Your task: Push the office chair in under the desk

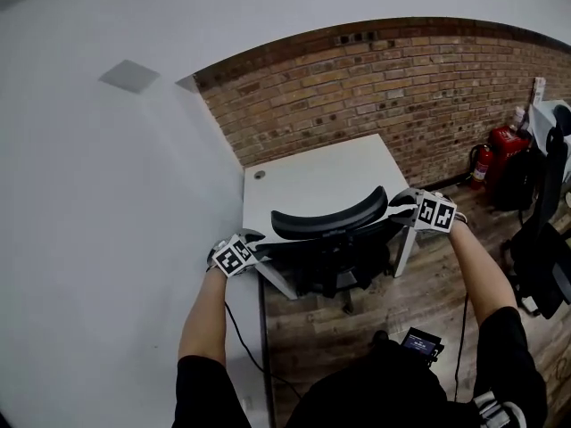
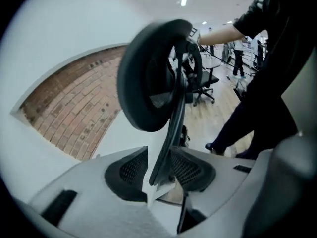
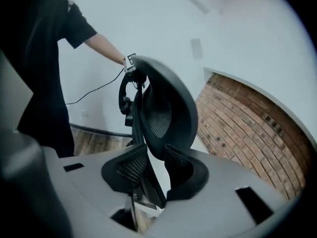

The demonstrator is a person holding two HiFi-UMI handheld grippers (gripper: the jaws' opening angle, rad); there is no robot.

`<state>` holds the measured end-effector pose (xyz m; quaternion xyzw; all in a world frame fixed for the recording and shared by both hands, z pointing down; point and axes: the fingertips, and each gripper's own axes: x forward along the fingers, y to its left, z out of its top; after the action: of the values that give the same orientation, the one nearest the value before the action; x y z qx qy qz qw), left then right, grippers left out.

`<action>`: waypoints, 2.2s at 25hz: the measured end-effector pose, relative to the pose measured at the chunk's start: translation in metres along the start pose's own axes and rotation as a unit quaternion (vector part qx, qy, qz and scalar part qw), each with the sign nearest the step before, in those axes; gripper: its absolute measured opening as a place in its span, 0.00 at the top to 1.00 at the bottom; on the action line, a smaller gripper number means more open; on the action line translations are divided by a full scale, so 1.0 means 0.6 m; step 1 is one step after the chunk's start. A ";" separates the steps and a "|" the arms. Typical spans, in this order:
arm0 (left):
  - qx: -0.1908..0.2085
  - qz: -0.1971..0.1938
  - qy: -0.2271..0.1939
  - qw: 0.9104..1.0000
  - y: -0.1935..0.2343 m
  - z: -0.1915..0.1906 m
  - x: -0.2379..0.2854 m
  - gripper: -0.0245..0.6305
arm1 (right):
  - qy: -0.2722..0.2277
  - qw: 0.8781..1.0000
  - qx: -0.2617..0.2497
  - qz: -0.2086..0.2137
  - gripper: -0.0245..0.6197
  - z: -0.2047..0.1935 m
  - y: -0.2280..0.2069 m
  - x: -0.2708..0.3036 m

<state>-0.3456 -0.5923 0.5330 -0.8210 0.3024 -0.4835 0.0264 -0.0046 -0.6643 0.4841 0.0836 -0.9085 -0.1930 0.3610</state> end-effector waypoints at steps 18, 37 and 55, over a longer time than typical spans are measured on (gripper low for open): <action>-0.217 0.155 -0.449 0.853 -0.039 0.130 -0.378 0.90 | -0.327 0.908 0.206 -0.160 0.92 0.252 0.061 -0.202; -0.197 0.164 -0.578 0.775 -0.268 0.203 -0.522 0.94 | -0.439 0.866 0.206 -0.118 0.95 0.446 0.333 -0.300; -0.248 0.128 -0.503 0.818 -0.588 0.304 -0.406 0.94 | -0.415 0.865 0.280 -0.030 0.95 0.276 0.571 -0.386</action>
<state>-0.1168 -0.2231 0.3649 -0.8824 0.4596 0.0956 0.0318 0.0450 -0.2364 0.3705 0.1210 -0.9873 0.0422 -0.0941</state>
